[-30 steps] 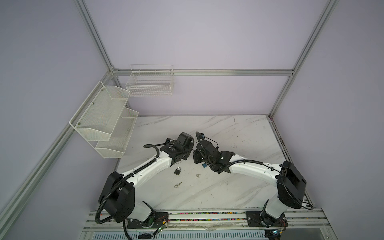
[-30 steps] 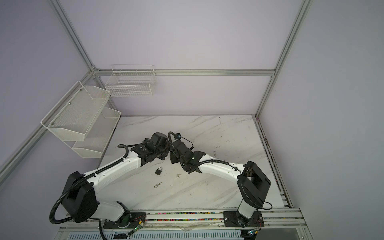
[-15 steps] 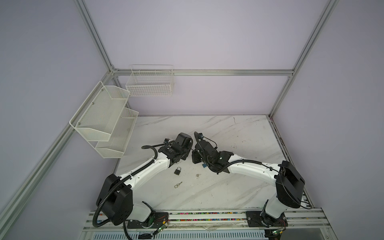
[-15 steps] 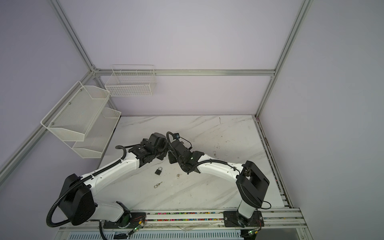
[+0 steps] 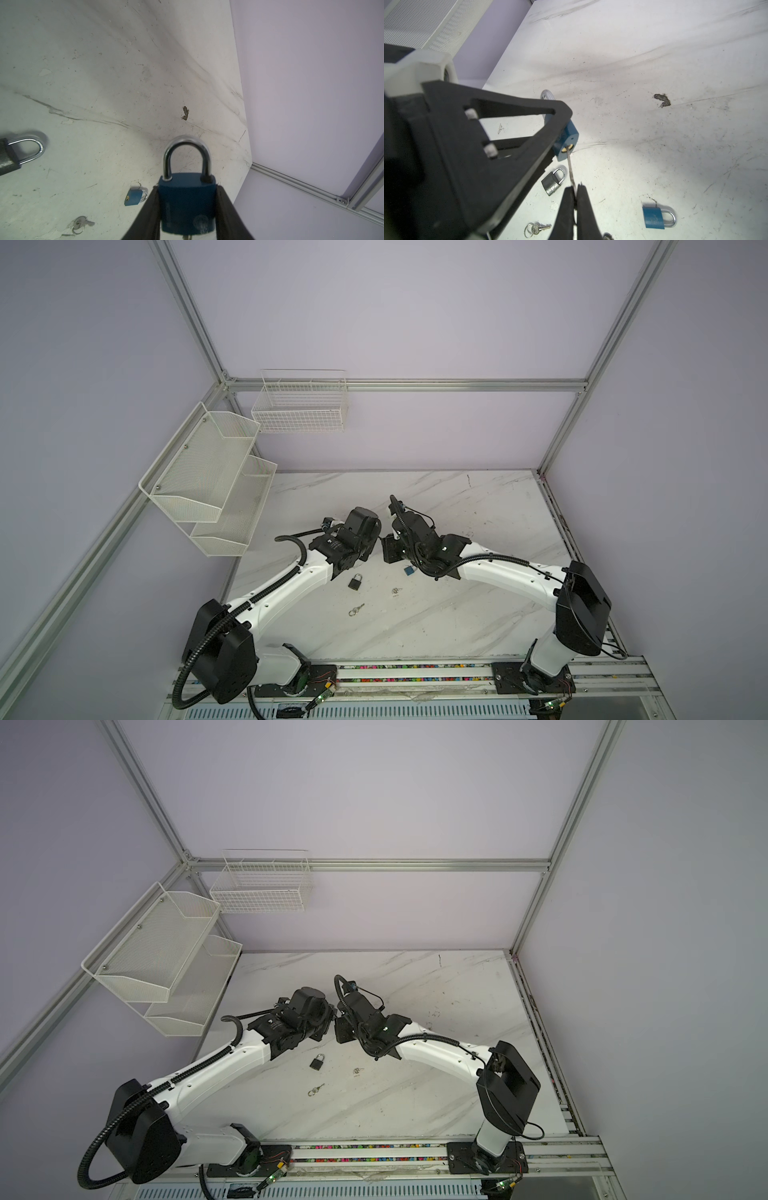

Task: Unlock with the key
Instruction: 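Hold the key in the keyhole with the right gripper while both arms shift together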

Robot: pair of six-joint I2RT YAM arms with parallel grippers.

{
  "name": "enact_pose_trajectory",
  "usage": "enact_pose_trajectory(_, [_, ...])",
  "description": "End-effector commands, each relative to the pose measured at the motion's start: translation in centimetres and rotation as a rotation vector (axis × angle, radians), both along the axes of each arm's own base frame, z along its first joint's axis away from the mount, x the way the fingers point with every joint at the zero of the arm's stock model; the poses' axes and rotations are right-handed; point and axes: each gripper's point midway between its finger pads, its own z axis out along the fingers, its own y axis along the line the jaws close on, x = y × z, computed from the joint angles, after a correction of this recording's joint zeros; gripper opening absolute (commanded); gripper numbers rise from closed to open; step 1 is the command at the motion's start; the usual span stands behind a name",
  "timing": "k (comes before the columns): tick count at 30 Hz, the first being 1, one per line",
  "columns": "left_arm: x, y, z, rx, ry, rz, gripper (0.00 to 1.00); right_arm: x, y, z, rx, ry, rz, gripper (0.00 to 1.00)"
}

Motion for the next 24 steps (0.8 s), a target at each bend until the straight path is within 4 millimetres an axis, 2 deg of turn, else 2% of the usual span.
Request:
enact_pose_trajectory(1, [-2.7, -3.3, -1.3, -0.069, 0.077, -0.182, 0.07, -0.2, 3.3, 8.8, 0.248, -0.133, 0.086, 0.0])
enact_pose_trajectory(7, [-2.2, -2.4, -1.3, -0.076, 0.072, -0.149, 0.07, -0.8, 3.7, 8.0, 0.256, -0.099, 0.11, 0.0])
enact_pose_trajectory(11, [-1.7, -1.7, -0.9, -0.079, 0.056, -0.119, 0.07, -1.2, 4.1, 7.0, 0.263, -0.057, 0.123, 0.0])
enact_pose_trajectory(17, [-1.3, -1.6, -0.2, -0.101, 0.032, -0.099, 0.07, -1.2, 4.3, 5.2, 0.265, 0.012, 0.08, 0.0])
enact_pose_trajectory(24, [-0.9, -0.1, 1.2, -0.076, -0.021, -0.051, 0.06, 0.0, 2.4, 2.5, 0.099, 0.026, -0.025, 0.0])
